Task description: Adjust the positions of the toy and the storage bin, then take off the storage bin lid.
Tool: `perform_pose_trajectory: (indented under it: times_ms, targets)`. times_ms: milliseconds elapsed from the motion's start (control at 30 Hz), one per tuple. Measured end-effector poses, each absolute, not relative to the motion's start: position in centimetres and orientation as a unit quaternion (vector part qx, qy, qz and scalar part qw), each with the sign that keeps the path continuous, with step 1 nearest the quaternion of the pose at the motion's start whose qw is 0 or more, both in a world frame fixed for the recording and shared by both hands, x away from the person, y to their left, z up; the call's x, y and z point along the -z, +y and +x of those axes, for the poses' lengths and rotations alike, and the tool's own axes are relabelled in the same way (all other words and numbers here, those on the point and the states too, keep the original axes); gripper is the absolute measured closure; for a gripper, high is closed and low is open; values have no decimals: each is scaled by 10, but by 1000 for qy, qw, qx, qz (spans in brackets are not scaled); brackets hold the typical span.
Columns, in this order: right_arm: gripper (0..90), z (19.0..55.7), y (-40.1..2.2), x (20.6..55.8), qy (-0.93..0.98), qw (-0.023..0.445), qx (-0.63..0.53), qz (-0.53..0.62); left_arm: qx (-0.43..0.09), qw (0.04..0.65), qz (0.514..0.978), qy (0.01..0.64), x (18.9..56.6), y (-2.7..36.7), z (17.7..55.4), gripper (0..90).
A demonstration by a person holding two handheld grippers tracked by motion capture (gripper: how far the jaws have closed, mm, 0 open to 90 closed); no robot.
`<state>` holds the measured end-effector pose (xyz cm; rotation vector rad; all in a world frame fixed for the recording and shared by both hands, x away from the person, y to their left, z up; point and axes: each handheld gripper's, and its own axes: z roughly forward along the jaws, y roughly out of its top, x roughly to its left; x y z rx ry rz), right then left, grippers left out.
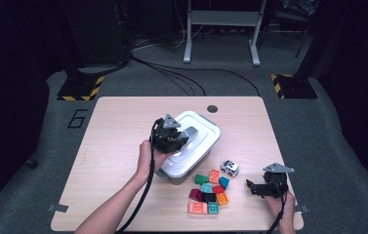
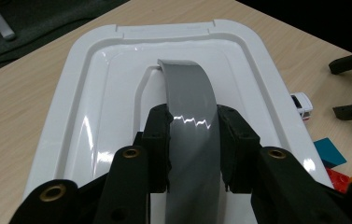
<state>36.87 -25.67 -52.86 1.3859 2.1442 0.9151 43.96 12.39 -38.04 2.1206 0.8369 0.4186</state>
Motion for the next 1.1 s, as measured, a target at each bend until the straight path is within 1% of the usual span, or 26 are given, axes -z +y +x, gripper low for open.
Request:
perform_pose_trajectory:
  times_ms: [100,200,333,667,700,1100]
  targets:
    - [34,368,-257,529,773,215,-328,498,-167,398,839,331,380,124,439,673]
    - [34,369,-257,529,772,214,-329,500,-178,400,837,329,375,124,437,673]
    - [33,369,-257,529,772,214,-329,500,-188,411,830,326,362,128,435,673]
    - [34,368,-256,529,772,214,-329,500,-206,416,825,323,343,137,434,672]
    - [34,368,-256,529,771,214,-329,501,-214,415,823,324,338,141,435,673]
    - [34,368,-256,529,772,214,-329,500,-230,418,807,347,326,170,440,672]
